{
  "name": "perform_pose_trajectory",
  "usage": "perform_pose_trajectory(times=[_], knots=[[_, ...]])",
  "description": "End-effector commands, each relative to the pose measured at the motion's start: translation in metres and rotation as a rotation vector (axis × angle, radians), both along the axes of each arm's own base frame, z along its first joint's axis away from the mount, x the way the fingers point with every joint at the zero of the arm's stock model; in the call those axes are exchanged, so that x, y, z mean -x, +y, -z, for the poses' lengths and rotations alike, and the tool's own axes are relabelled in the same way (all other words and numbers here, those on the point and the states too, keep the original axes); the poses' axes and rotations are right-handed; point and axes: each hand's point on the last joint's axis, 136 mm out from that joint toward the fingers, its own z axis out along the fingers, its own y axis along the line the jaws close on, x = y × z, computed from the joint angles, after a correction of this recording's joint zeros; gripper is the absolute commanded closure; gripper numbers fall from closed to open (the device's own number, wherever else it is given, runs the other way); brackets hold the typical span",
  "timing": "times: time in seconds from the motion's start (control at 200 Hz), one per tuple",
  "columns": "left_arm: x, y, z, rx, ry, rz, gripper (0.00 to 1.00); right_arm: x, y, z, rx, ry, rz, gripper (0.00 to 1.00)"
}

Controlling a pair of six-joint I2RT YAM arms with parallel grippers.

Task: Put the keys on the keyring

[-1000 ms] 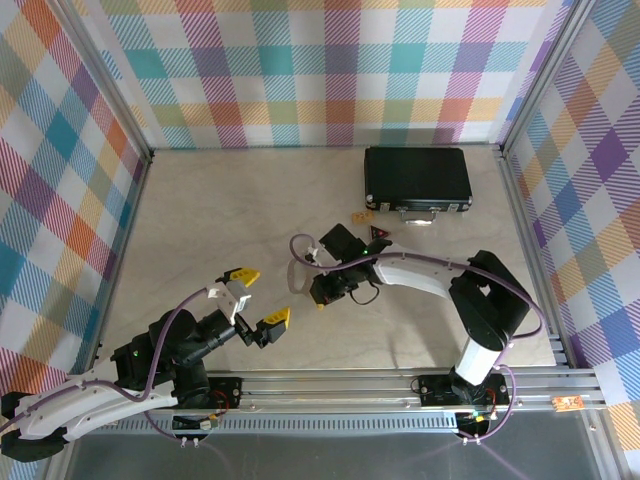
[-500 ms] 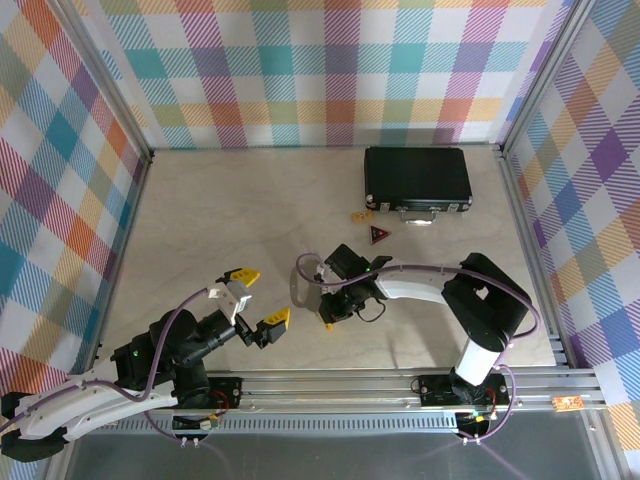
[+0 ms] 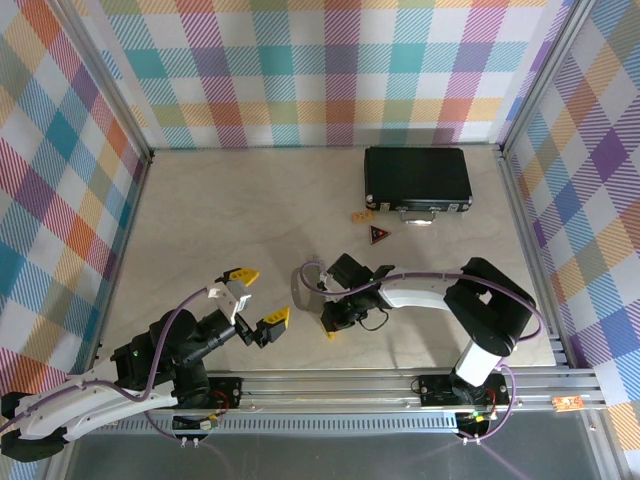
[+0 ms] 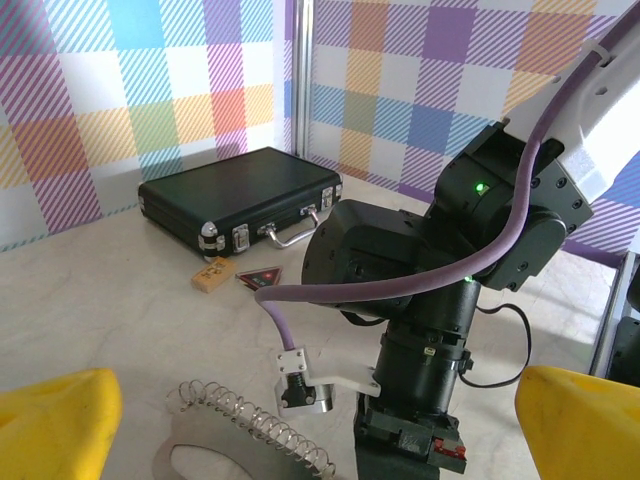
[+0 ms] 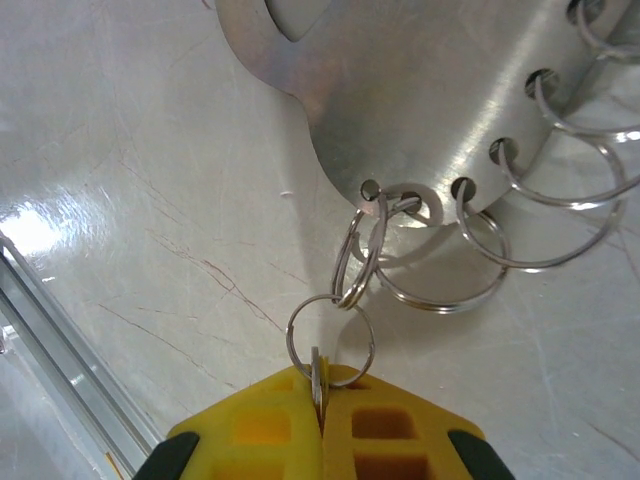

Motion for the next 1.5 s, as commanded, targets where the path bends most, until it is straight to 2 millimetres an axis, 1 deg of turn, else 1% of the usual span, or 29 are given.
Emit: perform_pose_trajectory(times=[0.0, 0.08, 0.29, 0.5, 0.57, 0.72, 0.875, 0.92, 1.02, 1.095, 1.205, 1.265, 1.315, 1.365, 1.445, 1.495], knots=[[-0.001, 0.004, -0.013, 0.029, -0.02, -0.017, 0.0, 0.008, -0.012, 0.009, 0.053, 0.016, 0.011, 1.0], [-0.001, 0.004, -0.014, 0.032, -0.022, -0.018, 0.0, 0.009, -0.014, 0.011, 0.06, 0.015, 0.013, 1.0], [-0.003, 0.003, -0.006, 0.026, -0.009, -0.024, 0.0, 0.009, -0.02, 0.01, 0.078, 0.002, 0.032, 0.88], [-0.003, 0.002, -0.004, 0.024, -0.006, -0.02, 0.0, 0.01, -0.025, 0.006, 0.087, -0.015, 0.04, 0.83], [-0.003, 0.002, -0.004, 0.026, -0.007, -0.022, 0.0, 0.01, -0.027, 0.003, 0.093, -0.029, 0.045, 0.8], [-0.005, 0.001, -0.001, 0.013, -0.002, -0.03, 0.0, 0.012, -0.034, -0.007, 0.085, -0.053, 0.07, 0.68], [-0.015, 0.01, 0.006, -0.001, 0.017, -0.112, 0.0, 0.01, -0.047, -0.029, 0.071, -0.129, 0.11, 0.5], [-0.018, 0.013, 0.007, -0.009, 0.02, -0.14, 0.0, 0.008, -0.052, -0.038, 0.064, -0.165, 0.121, 0.44], [-0.026, 0.02, 0.013, -0.031, 0.027, -0.205, 0.0, -0.002, -0.066, -0.06, 0.062, -0.283, 0.149, 0.32], [-0.037, 0.03, 0.021, -0.048, 0.038, -0.305, 0.0, -0.015, -0.084, -0.075, 0.101, -0.399, 0.184, 0.24], [-0.054, 0.049, 0.031, -0.095, 0.039, -0.481, 0.0, -0.037, -0.118, -0.097, 0.197, -0.556, 0.244, 0.0], [-0.06, 0.055, 0.036, -0.122, 0.023, -0.542, 0.0, -0.048, -0.132, -0.11, 0.22, -0.621, 0.28, 0.01], [-0.063, 0.057, 0.042, -0.146, -0.007, -0.569, 0.0, -0.055, -0.14, -0.121, 0.212, -0.678, 0.308, 0.01], [-0.068, 0.064, 0.044, -0.141, -0.033, -0.617, 0.0, -0.064, -0.146, -0.132, 0.191, -0.749, 0.34, 0.01], [-0.078, 0.084, 0.047, -0.124, -0.041, -0.719, 0.0, -0.077, -0.161, -0.145, 0.186, -0.874, 0.387, 0.01], [-0.085, 0.099, 0.052, -0.114, -0.027, -0.784, 0.0, -0.088, -0.177, -0.153, 0.244, -0.949, 0.43, 0.01]])
